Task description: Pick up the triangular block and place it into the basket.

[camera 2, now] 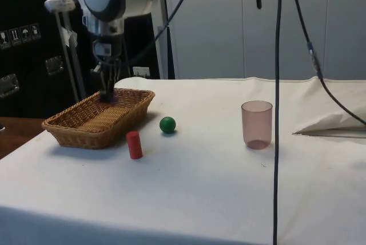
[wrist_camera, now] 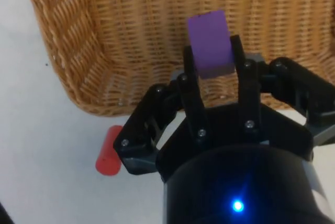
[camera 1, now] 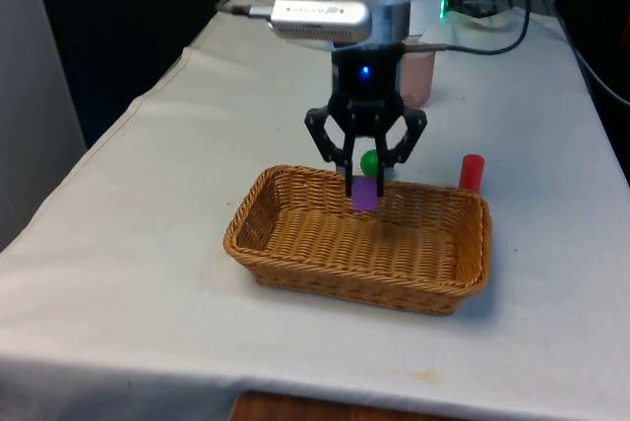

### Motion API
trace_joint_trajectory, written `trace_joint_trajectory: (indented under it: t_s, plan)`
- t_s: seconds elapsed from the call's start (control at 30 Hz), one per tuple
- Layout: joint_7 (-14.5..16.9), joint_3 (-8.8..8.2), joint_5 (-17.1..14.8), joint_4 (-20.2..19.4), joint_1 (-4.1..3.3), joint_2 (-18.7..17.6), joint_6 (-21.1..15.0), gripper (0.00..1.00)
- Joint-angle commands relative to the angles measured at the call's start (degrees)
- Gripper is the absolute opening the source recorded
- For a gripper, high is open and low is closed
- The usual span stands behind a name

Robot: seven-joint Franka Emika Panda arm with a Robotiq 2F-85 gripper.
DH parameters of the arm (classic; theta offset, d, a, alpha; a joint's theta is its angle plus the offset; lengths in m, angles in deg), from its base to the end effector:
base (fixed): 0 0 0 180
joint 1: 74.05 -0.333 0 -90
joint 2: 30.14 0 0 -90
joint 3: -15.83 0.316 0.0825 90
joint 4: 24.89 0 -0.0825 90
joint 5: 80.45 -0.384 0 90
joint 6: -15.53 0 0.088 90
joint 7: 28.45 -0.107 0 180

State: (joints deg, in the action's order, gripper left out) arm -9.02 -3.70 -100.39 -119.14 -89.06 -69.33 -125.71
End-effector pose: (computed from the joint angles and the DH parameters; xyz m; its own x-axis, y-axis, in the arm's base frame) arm 0.7034 -0.0230 0.2498 0.9771 0.0980 0.1888 0.0972 -0.9952 0.0136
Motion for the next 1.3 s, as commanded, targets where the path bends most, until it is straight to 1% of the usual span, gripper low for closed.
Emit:
trace_joint_trajectory:
  t_s: [0.0, 0.07, 0.1, 0.13, 0.17, 0.23, 0.33, 0.37, 0.4, 0.63, 0.67, 0.7, 0.8, 0.83, 0.93, 0.97, 1.0, 1.03, 1.07, 1.1, 1.13, 1.2, 1.27]
  plan:
    - [0.0, 0.40, -0.5, 0.7, 0.29, -1.0, -0.3, 0.33]
    - [0.1, 0.63, -0.8, 1.7, 0.57, -2.2, -0.6, 0.33]
    - [-0.2, 0.11, -0.2, 0.8, 0.06, -1.3, -0.3, 0.33]
    - [0.1, 0.63, -1.0, 2.1, 0.63, -2.8, -0.6, 0.33]
    - [0.5, 0.63, -1.5, 3.0, 1.03, -4.0, -0.8, 0.33]
    - [0.9, 0.52, -2.1, 3.8, 1.32, -5.0, -0.8, 0.33]
    - [1.7, 0.06, -3.3, 4.9, 1.49, -6.5, -0.7, 0.33]
    - [1.4, -0.34, -3.0, 4.7, 1.15, -6.4, -0.6, 0.33]
    - [1.8, 0.00, -3.5, 5.1, 1.49, -6.8, -0.7, 0.33]
    - [1.5, -0.06, -3.6, 5.7, 1.55, -7.8, -0.7, 0.33]
    - [1.4, -0.34, -3.3, 5.2, 1.26, -7.4, -0.6, 0.36]
    - [1.5, -0.06, -3.6, 5.8, 1.55, -7.9, -0.7, 0.36]
    - [1.4, -0.11, -3.6, 6.1, 1.55, -8.3, -0.7, 0.49]
    - [1.3, -0.11, -3.6, 6.2, 1.55, -8.4, -0.7, 0.58]
    - [1.3, -0.11, -3.6, 6.2, 1.60, -8.4, -0.7, 0.72]
    - [1.1, -0.34, -3.3, 5.8, 1.32, -8.1, -0.6, 0.77]
    - [1.3, -0.11, -3.6, 6.2, 1.60, -8.4, -0.7, 0.77]
    - [1.3, -0.11, -3.6, 6.2, 1.60, -8.5, -0.7, 0.81]
    - [1.3, -0.11, -3.6, 6.2, 1.60, -8.5, -0.7, 0.88]
    - [1.3, -0.11, -3.6, 6.3, 1.60, -8.5, -0.7, 0.97]
    - [1.3, -0.11, -3.6, 6.3, 1.60, -8.5, -0.7, 1.00]
    - [1.3, -0.11, -3.6, 6.2, 1.55, -8.5, -0.7, 1.00]
    - [1.1, -0.34, -3.3, 5.8, 1.32, -8.2, -0.6, 1.00]
